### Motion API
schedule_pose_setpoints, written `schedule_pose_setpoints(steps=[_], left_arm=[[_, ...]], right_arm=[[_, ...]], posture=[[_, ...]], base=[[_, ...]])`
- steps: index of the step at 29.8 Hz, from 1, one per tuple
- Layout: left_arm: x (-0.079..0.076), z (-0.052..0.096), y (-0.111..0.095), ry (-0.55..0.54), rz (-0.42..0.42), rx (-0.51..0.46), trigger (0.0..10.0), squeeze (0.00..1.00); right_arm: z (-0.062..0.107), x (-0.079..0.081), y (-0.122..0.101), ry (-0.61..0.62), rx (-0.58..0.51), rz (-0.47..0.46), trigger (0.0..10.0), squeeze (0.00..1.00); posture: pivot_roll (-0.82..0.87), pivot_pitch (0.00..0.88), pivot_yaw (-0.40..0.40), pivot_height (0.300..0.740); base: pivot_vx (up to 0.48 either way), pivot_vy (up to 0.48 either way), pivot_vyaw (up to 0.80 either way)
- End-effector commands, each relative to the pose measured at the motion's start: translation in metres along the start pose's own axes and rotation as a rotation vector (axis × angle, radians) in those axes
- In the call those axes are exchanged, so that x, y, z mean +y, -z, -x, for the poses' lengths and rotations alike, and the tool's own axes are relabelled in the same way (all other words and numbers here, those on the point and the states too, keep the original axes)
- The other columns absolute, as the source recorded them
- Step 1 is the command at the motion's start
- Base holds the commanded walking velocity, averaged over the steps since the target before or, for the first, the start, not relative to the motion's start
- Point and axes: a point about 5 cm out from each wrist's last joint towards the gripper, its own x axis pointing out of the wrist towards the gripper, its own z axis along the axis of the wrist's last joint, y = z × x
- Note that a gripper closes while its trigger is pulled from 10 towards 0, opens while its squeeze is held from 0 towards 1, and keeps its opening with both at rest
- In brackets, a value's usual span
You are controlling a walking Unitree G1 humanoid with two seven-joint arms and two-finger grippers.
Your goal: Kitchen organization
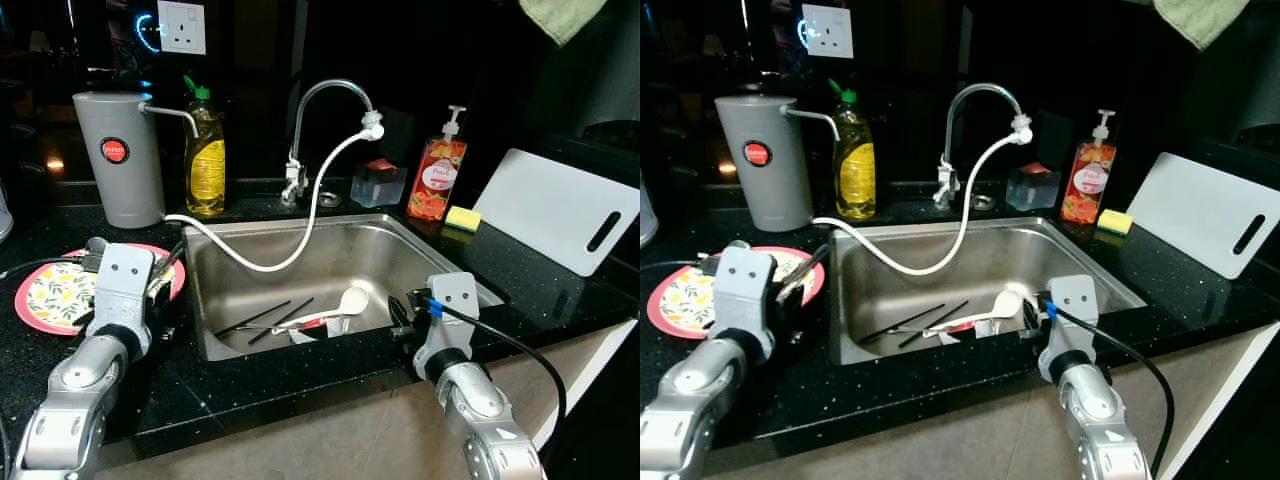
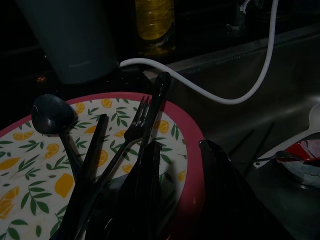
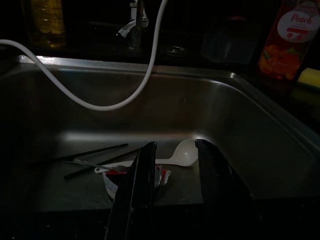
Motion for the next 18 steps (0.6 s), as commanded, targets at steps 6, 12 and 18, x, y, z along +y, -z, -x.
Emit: schedule_pose_setpoints(steps=[6,12,18], left_arm=[[-0.0033,-0.0010,0.0001,0.011,0.002,-0.003,10.0,0.00],[-0.0033,-0.0009,0.0001,0.010,0.002,-0.002,10.0,0.00],[-0.0031,-0.0009,0.0000,0.010,0.002,-0.002,10.0,0.00]], right_arm=[[0.0022,-0.0034,0.0024,0.013,0.016,0.000,10.0,0.00],[0.0021,-0.0032,0.0026,0.012,0.017,0.000,10.0,0.00],[0.0018,-0.0033,0.0024,0.013,0.016,0.000,10.0,0.00]], posture=[[-0.02,0.000,-0.110,0.740],[-0.02,0.000,-0.110,0.740],[-0.02,0.000,-0.111,0.740]], base=[[0.000,0.000,0.00],[0.000,0.000,0.00],[0.000,0.000,0.00]])
